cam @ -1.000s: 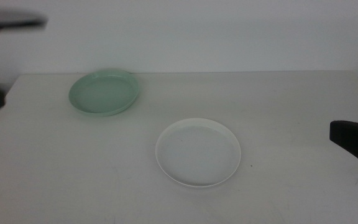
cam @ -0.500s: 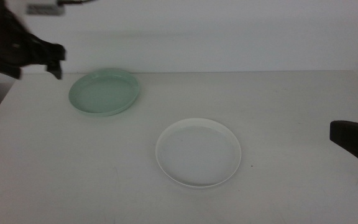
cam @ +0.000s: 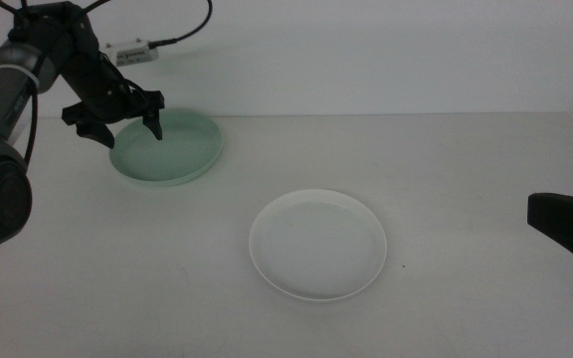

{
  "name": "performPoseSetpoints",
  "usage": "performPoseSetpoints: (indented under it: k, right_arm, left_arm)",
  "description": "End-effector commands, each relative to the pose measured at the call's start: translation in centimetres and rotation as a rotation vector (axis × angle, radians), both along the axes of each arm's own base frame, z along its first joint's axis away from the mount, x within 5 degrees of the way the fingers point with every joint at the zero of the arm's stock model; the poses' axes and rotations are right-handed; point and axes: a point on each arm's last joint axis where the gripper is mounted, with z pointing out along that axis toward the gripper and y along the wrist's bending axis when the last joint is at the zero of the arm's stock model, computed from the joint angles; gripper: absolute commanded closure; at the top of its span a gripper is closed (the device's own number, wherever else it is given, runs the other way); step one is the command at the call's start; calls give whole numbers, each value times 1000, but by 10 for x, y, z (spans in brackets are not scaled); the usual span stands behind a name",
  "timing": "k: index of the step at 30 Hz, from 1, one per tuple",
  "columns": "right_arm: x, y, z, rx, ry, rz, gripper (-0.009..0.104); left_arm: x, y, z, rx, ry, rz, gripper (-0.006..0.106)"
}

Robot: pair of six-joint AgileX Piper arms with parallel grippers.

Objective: Stack the three bowls on top of each other.

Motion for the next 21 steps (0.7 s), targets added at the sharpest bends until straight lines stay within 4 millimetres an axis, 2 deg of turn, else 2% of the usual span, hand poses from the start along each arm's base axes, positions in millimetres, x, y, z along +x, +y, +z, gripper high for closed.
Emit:
performPoseSetpoints:
  k: [1,6,10,15,21]
  right_arm:
    - [2,-1,13,37,-73,-24,45]
    - [2,-1,13,35,-74,-24,45]
    - [2,-1,13,35,-74,-24,45]
    - [2,-1,13,35,-74,-24,45]
    - [2,-1,13,35,-74,-24,45]
  left_arm:
    - [-11,6,52,-11,-51,29,-4]
    - [-8,28,47,19,-59,55,-4]
    - [-7,40,34,-60,-34,45,0]
    - [-4,43,18,-159,-17,24,26]
    - [-2,45,6,-122,10,25,53]
